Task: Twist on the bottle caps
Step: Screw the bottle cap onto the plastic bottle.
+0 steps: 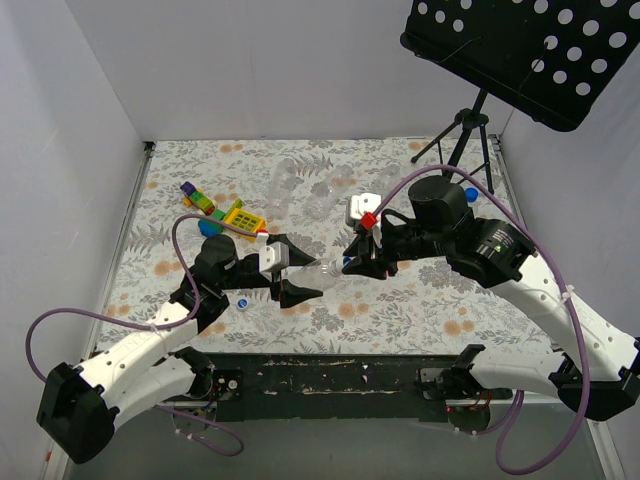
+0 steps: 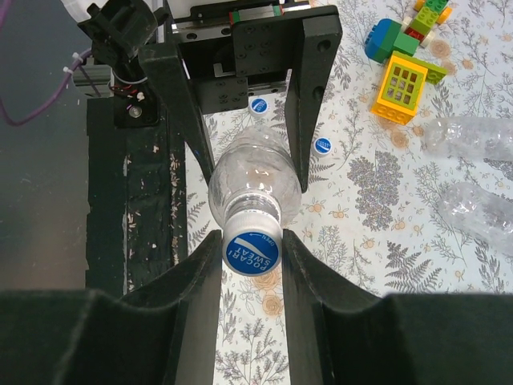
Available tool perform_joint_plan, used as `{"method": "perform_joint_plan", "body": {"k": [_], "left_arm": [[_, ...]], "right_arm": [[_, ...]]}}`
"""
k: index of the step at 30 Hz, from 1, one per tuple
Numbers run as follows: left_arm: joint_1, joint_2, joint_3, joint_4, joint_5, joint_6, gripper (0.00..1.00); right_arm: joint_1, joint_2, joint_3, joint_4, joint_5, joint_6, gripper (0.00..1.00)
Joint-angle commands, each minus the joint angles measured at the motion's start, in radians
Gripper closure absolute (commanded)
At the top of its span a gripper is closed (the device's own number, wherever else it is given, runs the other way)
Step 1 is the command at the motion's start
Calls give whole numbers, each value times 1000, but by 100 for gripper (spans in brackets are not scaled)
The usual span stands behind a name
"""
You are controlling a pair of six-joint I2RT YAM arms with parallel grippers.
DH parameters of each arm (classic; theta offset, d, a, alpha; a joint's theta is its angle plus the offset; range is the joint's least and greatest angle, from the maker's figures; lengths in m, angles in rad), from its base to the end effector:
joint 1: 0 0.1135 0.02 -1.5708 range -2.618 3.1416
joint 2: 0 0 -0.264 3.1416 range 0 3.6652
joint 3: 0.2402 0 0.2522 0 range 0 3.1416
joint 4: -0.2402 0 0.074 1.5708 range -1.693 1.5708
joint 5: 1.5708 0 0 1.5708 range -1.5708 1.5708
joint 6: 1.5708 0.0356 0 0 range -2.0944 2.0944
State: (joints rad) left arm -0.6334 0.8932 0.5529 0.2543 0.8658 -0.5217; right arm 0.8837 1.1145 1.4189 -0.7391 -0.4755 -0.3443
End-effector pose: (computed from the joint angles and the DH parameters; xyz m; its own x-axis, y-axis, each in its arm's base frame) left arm 0.1469 -0.1415 0.2856 -0.5560 0.0076 -0.8312 0.8283 0.0888 -0.5532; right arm 0.1239 0.1767 0.4367 0.0694 -0.3885 -0.9188 -0.9851 0.1188 -0.1247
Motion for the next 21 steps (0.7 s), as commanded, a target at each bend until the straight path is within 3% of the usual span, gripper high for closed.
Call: {"method": "perform_joint_plan", "body": {"k": [1, 12, 21], "left_arm": [[-9, 4, 47, 13, 48, -11, 77], [-11, 12, 58, 8, 94, -29, 82], [-11, 76, 76, 46, 216, -87, 83]], "right_arm": [[-5, 8, 12, 7, -32, -19, 91], [-5, 64, 46, -127, -113, -143, 91], [-5, 134, 77, -233, -195, -281, 91]]}}
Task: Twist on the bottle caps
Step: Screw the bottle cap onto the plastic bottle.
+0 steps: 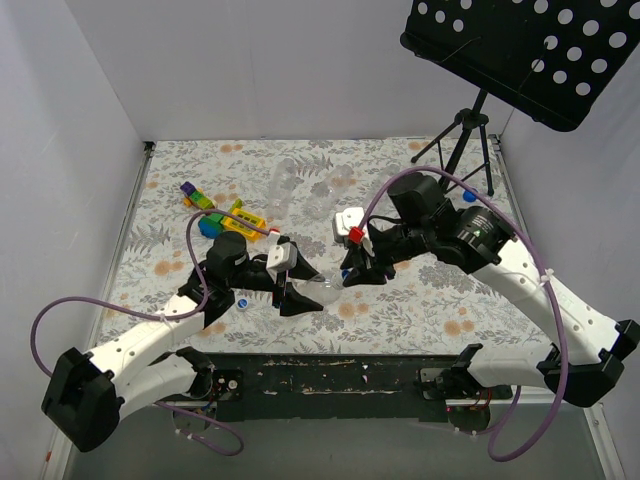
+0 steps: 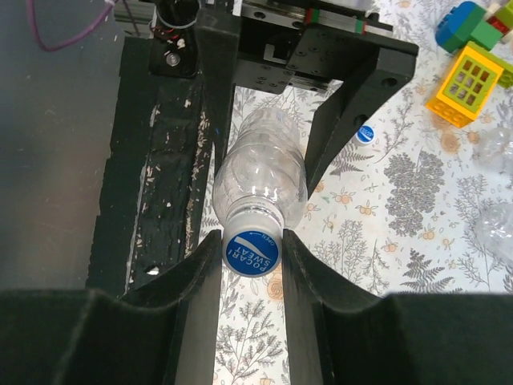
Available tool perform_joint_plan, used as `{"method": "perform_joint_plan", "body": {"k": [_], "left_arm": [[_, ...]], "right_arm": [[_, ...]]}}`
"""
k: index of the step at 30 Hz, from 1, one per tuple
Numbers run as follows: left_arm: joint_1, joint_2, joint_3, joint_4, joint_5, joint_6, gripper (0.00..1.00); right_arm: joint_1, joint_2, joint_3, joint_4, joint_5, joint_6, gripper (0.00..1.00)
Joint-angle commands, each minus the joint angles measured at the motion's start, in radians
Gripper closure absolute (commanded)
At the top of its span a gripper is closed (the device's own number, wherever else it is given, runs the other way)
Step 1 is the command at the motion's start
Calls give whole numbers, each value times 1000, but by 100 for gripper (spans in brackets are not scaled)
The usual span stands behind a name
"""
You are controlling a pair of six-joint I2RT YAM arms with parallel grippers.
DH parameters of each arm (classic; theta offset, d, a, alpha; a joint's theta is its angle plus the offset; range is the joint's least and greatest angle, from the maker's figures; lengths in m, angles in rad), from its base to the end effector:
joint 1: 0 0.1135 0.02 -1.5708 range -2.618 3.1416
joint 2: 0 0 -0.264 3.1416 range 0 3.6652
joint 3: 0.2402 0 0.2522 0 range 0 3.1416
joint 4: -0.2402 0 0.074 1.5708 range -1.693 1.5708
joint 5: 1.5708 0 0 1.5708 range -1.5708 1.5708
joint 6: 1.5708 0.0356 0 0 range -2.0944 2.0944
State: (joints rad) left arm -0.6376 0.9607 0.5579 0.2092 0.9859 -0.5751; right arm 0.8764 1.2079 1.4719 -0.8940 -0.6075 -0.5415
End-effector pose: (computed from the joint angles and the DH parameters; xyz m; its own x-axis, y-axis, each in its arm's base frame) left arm 0.1507 -0.1486 0.2710 -0.6661 0.1197 -0.7362 0.7434 0.0259 -0.6684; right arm 0.1319 0.1901 0.4213 0.1543 -0.4761 -0.8658 -0.9879 -0.0868 -0.1283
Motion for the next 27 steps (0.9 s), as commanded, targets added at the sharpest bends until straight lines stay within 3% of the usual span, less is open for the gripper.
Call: {"method": "perform_joint_plan", "body": {"k": [1, 7, 20, 27], "left_arm": [[-7, 13, 70, 99, 97, -45, 83], [-7, 9, 28, 216, 91, -97, 83], [-17, -88, -113, 475, -202, -144, 83], [-39, -96, -119, 458, -271, -115, 83]], "right_arm": [[3, 45, 24, -80, -67, -90, 91], [3, 47, -10, -42, -83, -97, 91], [1, -22, -136, 266, 114, 287, 99], [-11, -35, -144, 316, 173, 382, 99]]}}
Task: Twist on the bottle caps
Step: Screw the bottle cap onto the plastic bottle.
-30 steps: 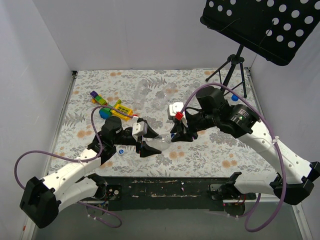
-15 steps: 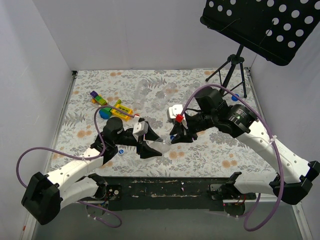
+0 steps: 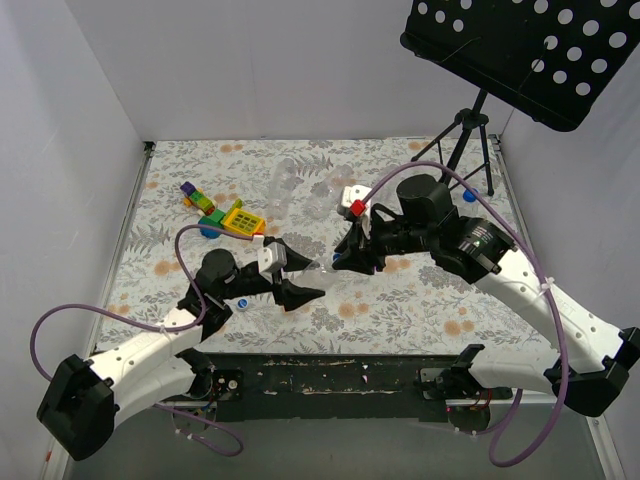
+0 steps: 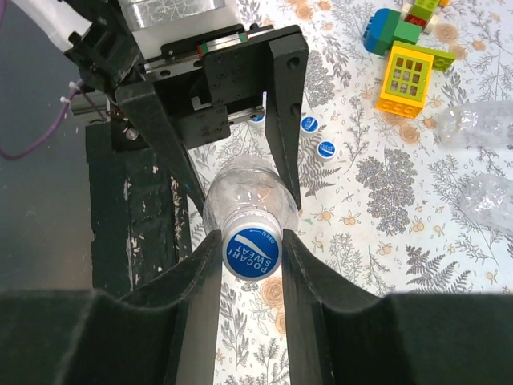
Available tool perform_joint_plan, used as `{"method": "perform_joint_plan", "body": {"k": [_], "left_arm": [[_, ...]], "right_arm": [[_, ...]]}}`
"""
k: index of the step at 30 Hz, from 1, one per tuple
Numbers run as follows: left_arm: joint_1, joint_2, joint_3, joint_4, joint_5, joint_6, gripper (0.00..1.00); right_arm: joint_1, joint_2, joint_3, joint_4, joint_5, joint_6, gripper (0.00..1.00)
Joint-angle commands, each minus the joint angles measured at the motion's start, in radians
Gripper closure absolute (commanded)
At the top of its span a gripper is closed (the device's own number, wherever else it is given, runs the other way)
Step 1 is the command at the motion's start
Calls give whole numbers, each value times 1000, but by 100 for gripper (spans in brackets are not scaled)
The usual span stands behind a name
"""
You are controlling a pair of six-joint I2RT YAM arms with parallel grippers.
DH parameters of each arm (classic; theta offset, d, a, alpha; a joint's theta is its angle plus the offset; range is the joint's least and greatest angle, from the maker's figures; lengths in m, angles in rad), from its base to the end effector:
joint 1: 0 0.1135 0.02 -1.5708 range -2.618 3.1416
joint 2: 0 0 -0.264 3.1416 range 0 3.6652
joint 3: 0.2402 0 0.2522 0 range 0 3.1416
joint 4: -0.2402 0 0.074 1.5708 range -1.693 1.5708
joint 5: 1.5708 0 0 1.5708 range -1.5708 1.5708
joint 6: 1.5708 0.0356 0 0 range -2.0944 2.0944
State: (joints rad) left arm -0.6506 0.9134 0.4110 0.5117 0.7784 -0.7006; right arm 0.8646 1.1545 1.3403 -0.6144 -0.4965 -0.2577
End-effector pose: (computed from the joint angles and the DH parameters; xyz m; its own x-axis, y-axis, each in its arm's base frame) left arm 0.1453 -0.1420 0.2580 -0.6325 -0.0954 -0.7686 0.7615 0.1044 -0.6397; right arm 0.1420 0.1926 0.4154 -0.0187 -0.3672 -0.9300 -0.9875 0.1524 -0.0404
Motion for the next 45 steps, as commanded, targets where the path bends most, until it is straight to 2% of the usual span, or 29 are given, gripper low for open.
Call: {"method": "perform_joint_plan", "body": {"k": [1, 5, 9, 13, 16, 18, 22, 24, 27, 29, 34, 40, 45], "left_arm": [[-29, -48, 28, 149, -76, 18, 83], [-53, -62, 28, 103, -186, 84, 84], [-90, -117, -9, 102, -462, 173, 87], [-130, -185, -49, 131, -689, 245, 92], [-178, -194, -54, 108, -820, 332, 92], [-198, -191, -44, 73, -834, 360, 92], [-198, -160, -9, 11, -795, 334, 88], [-199, -139, 5, -8, -778, 303, 88], [-198, -114, 21, -30, -700, 251, 87], [-196, -94, 46, -64, -633, 224, 87], [-167, -25, 107, -134, -366, 145, 88], [-74, 62, 160, -116, 23, 15, 88], [-47, 110, 183, -107, 151, -30, 89]], "right_arm": [[1, 25, -3, 31, 68, 118, 99], [1, 62, 29, 1, 98, 250, 99], [1, 76, -4, 25, 156, 438, 99], [1, 24, -186, 253, 161, 606, 99], [2, 7, -251, 341, 159, 650, 98], [2, -6, -262, 383, 151, 649, 86], [1, -32, -202, 358, 145, 571, 45], [-1, -42, -149, 308, 144, 500, 36], [-3, -76, -80, 237, 160, 349, 30], [-3, -114, -61, 203, 176, 261, 22], [-6, -185, -37, 122, 153, 19, 20], [-7, -181, -1, -56, -5, -257, 25], [-7, -151, 46, -186, -92, -383, 28]]}}
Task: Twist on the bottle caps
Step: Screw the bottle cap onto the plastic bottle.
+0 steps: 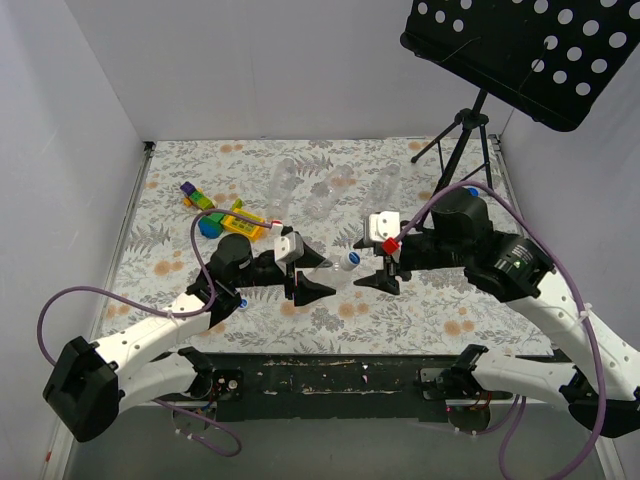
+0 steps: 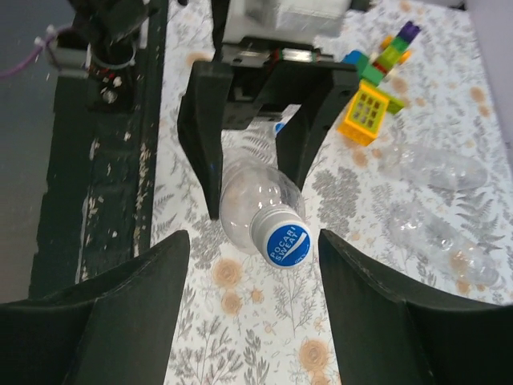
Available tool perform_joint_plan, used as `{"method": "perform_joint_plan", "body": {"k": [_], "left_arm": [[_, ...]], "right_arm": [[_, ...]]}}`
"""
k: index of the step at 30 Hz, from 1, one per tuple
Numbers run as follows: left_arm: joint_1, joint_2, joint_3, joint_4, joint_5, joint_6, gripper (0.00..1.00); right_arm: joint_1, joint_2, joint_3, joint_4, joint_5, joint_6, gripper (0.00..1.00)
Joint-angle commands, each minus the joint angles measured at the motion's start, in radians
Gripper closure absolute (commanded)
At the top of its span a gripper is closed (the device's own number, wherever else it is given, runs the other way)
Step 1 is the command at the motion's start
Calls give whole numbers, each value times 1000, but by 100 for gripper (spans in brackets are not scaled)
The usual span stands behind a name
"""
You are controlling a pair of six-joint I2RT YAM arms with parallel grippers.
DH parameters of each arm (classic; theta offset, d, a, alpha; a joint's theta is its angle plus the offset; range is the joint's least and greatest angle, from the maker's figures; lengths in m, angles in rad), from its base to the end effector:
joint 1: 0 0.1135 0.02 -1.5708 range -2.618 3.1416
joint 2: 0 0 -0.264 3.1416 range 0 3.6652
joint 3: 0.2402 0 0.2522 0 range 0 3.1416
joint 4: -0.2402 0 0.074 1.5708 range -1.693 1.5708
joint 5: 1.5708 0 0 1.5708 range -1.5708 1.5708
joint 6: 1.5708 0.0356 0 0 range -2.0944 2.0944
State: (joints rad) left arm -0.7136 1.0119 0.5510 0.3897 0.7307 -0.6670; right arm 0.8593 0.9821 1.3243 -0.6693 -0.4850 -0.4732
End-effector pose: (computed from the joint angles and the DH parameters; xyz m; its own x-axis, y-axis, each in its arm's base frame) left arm 0.1556 -0.1661 0.2750 -0.6551 -0.0421 -0.7543 0.7451 0.1288 -0.6544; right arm 0.1075 0.1501 0.4379 0.2500 -0.3275 -0.9112 -0.9486 0.1057 -0.2982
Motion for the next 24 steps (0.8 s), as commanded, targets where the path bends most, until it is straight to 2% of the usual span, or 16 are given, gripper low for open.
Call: {"method": "perform_joint_plan", "body": {"k": [1, 18, 24], "left_arm": [[16, 13, 46, 17, 210, -63, 89], [16, 34, 59, 15, 283, -69, 91], [16, 19, 50, 28, 260, -62, 91]], "right_arm": [[-2, 21, 64, -138, -115, -174, 29], [-2, 73, 79, -167, -168, -209, 44], [0, 99, 76, -167, -149, -159, 60]]}}
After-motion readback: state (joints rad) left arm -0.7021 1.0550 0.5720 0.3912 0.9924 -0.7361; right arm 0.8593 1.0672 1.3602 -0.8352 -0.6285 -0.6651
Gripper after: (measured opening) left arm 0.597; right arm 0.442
